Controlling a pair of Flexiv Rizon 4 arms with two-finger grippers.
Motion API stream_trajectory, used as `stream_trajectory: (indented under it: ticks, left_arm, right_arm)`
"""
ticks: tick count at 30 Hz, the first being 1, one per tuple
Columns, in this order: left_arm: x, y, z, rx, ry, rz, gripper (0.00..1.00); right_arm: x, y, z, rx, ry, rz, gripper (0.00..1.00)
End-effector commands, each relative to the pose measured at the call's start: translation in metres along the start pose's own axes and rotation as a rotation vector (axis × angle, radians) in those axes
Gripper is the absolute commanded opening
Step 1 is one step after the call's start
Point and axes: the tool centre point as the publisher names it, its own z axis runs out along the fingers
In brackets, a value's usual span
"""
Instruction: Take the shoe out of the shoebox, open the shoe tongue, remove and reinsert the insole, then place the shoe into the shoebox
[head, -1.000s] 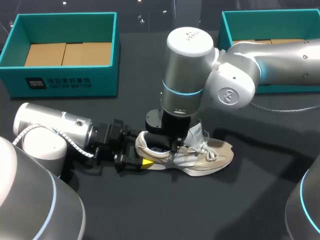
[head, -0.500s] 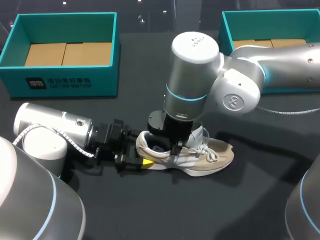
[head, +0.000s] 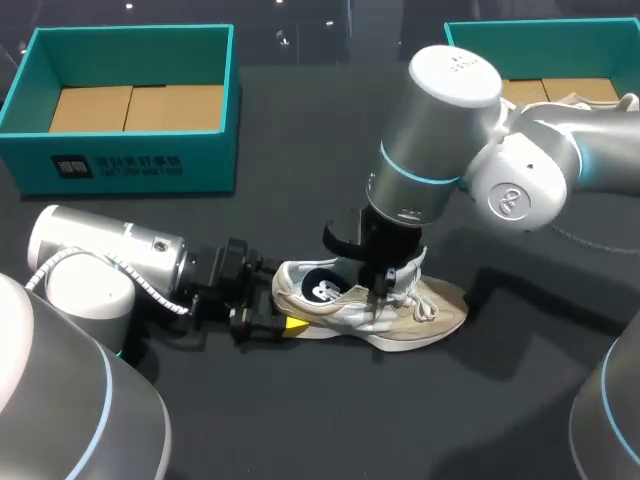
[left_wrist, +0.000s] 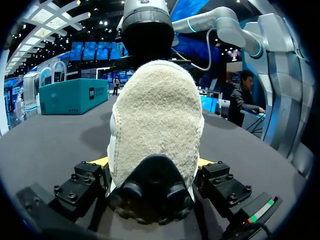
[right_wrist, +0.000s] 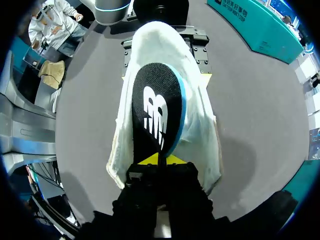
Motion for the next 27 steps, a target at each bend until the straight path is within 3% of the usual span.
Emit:
stream_trajectory:
  ticks: [1,11,21,27]
  left_arm:
    - [0.001,0.003,-0.002,-0.001,-0.002,0.000,0.00]
    - [0.001,0.003,-0.002,-0.001,-0.002,0.000,0.00]
    - [0.001,0.003,-0.002,-0.001,-0.002,0.000,0.00]
    - [0.001,0.003,-0.002,-0.001,-0.002,0.000,0.00]
  right_arm:
    - [-0.002,-0.017,-0.003,-0.074,0.009,-0.019,0.00]
    - [-0.006,-0.010,-0.017,-0.188,-0.029,-0.129,0.00]
    - [-0.003,0.016,-0.046,-0.270,-0.071,-0.272,0.00]
    - [0.005,0.039,-0.056,-0.274,-0.070,-0.359,0.00]
